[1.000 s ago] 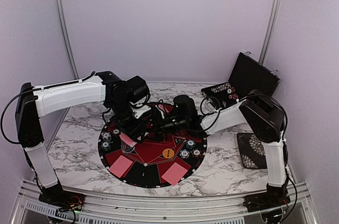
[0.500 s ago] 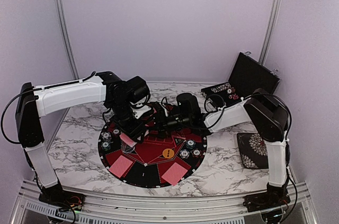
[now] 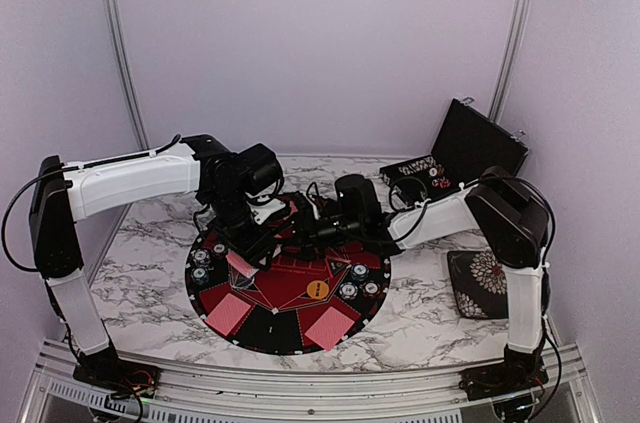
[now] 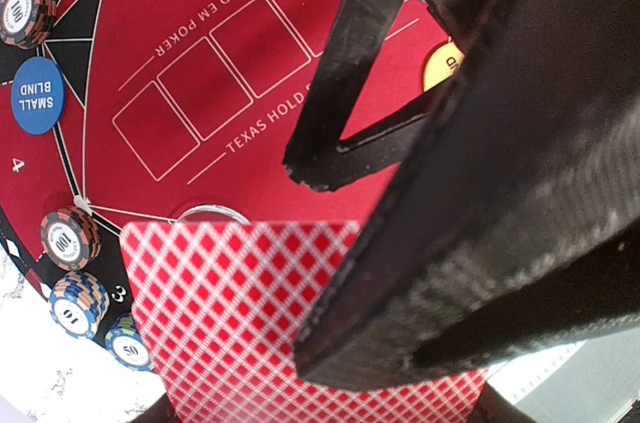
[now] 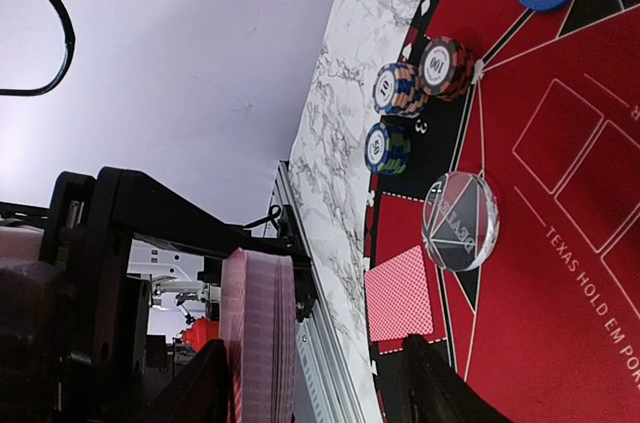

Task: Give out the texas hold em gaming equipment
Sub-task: Pick up the poker card from the face-down deck piles.

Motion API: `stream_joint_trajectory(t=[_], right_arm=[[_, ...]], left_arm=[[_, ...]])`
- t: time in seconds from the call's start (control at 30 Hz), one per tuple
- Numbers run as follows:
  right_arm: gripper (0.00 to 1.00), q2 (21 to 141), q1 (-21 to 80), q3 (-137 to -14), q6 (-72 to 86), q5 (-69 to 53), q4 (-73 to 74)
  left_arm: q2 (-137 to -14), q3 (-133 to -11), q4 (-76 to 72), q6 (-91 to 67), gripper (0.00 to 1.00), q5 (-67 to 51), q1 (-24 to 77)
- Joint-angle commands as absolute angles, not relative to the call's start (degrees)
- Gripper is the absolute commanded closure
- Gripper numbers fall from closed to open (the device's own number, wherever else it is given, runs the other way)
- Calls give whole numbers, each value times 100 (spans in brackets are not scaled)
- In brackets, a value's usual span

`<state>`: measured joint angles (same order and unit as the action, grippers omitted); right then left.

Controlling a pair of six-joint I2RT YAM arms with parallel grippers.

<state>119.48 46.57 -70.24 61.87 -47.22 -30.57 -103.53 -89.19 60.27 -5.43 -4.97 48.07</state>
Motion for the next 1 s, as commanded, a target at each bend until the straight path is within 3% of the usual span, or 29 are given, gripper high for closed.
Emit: stream_joint_trajectory(t=[0.0,0.43,0.97], right_arm=[[44,11680,4588,-6983,6104,-4635,-2909],[46,11390,4509,-6753,6212,-4633,-3095],[64,11127,4524,-6497,6341,-4610,-3277]], left_arm=[[-10292,-8982,6045,-483,54,-525,4830],[-10343,-8982,6047,-483,54,-524,4822],[-10369,-8930,6052,-474,54,-479,4808]])
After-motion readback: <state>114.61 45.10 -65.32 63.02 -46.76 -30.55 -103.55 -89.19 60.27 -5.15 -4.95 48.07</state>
